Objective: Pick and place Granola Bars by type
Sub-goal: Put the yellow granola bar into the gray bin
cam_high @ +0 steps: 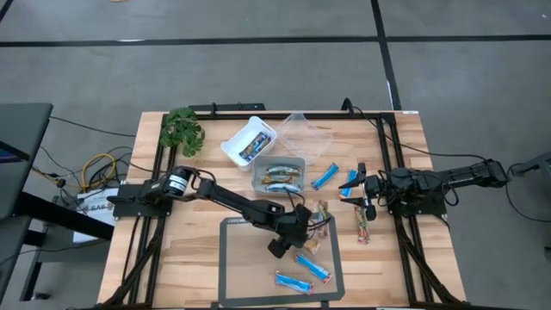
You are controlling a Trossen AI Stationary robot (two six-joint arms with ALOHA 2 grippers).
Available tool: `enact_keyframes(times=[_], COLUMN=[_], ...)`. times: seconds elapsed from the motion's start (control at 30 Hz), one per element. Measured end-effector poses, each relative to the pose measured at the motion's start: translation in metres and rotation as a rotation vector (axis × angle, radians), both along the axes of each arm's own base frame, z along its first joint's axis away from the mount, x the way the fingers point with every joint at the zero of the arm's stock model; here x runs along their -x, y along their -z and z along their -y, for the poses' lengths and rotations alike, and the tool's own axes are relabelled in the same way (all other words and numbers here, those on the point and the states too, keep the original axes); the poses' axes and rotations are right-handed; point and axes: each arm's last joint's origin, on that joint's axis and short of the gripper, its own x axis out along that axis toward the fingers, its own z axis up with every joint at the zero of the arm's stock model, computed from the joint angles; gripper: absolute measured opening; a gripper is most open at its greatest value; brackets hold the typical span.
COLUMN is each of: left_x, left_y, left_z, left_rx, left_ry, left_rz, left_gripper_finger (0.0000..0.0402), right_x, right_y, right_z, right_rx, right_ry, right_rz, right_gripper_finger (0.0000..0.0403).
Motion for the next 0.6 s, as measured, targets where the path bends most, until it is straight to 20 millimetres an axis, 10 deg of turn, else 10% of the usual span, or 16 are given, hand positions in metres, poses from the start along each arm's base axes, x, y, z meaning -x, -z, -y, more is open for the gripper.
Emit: enact_keyframes(times=[0.6], left_x=[0.0008], left_y=[0.0023], left_z=[0.0007], left_rx=[0.043], left_ry=[0.032], left_rz=[-0.020], left_gripper_finger=[0.0051], right_x=[0.0000], right_y=[-0.0001], right_z=[0.0000], right_rx=[0.000], right_ry=[0.000], right_rz=[0.001], right_gripper_finger=[0.0191])
